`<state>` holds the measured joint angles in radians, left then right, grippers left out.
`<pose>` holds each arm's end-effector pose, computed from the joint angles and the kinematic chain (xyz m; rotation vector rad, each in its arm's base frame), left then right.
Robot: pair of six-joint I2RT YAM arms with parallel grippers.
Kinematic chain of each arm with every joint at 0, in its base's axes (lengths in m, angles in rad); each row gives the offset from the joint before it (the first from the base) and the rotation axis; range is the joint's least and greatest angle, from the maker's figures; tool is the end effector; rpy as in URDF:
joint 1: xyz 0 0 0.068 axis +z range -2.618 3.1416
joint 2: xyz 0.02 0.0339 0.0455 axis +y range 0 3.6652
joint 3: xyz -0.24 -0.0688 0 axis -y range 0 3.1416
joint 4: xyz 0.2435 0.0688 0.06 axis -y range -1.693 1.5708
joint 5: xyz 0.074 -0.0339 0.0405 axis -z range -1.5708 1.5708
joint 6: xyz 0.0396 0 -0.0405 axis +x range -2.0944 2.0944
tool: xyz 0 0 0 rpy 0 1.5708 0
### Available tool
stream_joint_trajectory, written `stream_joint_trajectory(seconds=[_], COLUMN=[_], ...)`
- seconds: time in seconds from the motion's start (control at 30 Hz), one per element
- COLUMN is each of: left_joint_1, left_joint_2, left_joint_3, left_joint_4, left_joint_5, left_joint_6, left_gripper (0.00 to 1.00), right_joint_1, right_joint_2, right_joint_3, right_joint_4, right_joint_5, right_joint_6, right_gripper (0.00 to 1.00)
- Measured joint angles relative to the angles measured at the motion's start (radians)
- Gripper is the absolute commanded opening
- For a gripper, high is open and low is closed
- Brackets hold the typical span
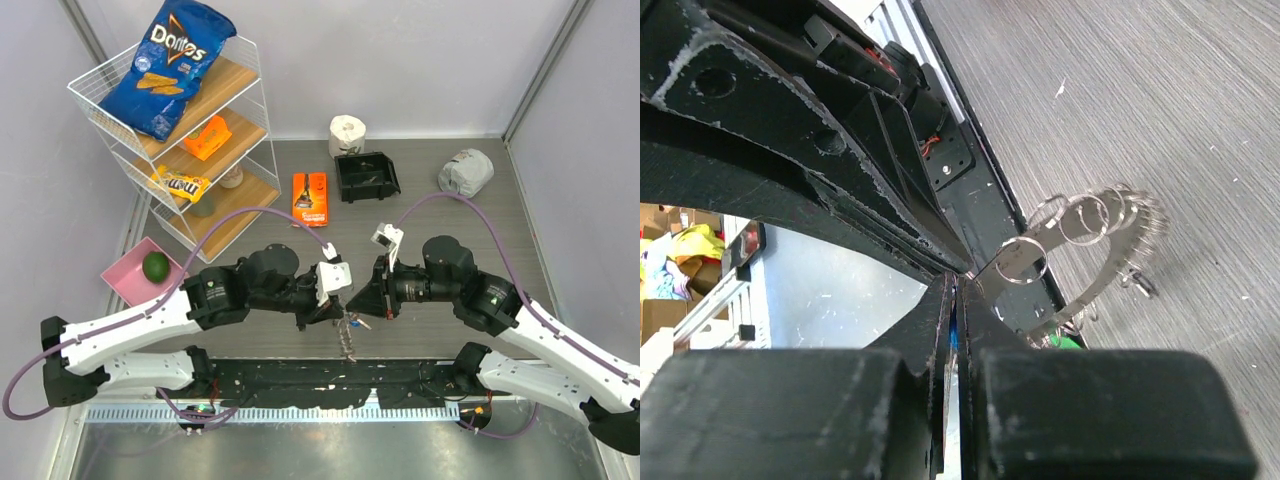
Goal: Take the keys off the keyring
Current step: Remove the key from the keyring.
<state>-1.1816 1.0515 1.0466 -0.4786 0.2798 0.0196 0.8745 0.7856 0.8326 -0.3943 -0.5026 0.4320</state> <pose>0.0824 -0.2298 0.3286 1.3863 1.6951 -0.9806 0.1091 0.1603 0.3176 -0.8244 1.9528 1.3148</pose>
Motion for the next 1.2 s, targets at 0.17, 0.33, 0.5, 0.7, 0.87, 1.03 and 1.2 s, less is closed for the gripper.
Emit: stream_joint_trajectory(seconds=[0.17, 0.33, 0.5, 0.7, 0.87, 1.03, 1.2], left_joint_1=[0.014, 0.031, 0.032, 0.032, 0.032, 0.032, 0.032], left_joint_2=[0.007, -0.010, -0.156, -0.294, -0.337, -0.326, -0.311], left_joint_3=[0.004, -0.008, -0.137, -0.300, -0.413, -0.436, -0.457], left_joint_4=[-0.019, 0.019, 0.179, 0.333, 0.452, 0.522, 0.626], left_joint_5=[0.010, 0.026, 0.046, 0.078, 0.106, 0.121, 0.129], left_joint_6=[-0.041, -0.068, -0.073, -0.037, 0.016, 0.070, 0.096], left_gripper=[0.12, 0.36, 0.42, 0.33, 0.30, 0.31, 0.23], right_joint_1=[0.009, 0.010, 0.011, 0.013, 0.013, 0.013, 0.013], right_joint_2=[0.010, 0.006, -0.009, -0.016, -0.016, -0.020, -0.023], right_joint_3=[0.000, 0.000, -0.001, -0.001, -0.001, 0.000, 0.000], right_joint_4=[-0.006, 0.001, 0.005, 0.023, 0.046, 0.060, 0.077], right_joint_5=[0.008, 0.024, 0.031, 0.018, -0.009, -0.025, -0.035], right_joint_6=[-0.001, 0.000, 0.001, 0.019, 0.047, 0.067, 0.079], right_gripper=[0.05, 0.05, 0.05, 0.05, 0.05, 0.05, 0.05])
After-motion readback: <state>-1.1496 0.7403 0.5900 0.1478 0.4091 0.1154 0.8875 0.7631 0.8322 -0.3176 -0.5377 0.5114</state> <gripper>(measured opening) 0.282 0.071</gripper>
